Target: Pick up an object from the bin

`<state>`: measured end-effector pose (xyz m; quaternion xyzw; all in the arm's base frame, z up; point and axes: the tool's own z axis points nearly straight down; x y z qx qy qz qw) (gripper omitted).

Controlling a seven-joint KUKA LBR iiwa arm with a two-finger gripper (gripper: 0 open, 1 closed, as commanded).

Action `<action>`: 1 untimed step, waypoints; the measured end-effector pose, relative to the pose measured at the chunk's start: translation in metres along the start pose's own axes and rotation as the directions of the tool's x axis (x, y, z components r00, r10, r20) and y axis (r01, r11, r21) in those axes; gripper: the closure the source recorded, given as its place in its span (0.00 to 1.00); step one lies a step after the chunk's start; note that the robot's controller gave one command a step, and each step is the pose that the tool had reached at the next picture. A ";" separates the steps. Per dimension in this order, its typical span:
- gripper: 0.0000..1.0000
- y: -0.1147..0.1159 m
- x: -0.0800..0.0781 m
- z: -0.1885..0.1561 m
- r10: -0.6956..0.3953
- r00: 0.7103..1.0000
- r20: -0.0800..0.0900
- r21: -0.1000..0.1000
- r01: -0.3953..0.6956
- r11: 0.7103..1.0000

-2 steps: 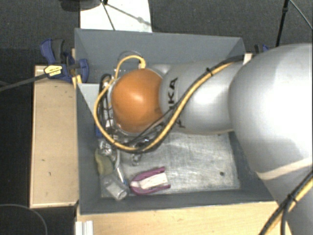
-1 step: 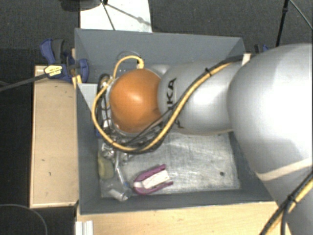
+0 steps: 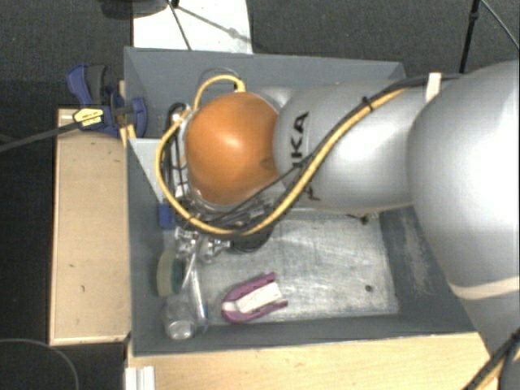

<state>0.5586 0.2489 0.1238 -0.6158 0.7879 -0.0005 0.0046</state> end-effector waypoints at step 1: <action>1.00 -0.002 -0.002 -0.070 0.013 1.000 0.001 0.002 -0.013 1.000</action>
Offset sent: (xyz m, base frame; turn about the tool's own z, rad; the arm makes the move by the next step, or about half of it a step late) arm 0.0002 0.0000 0.0647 0.0000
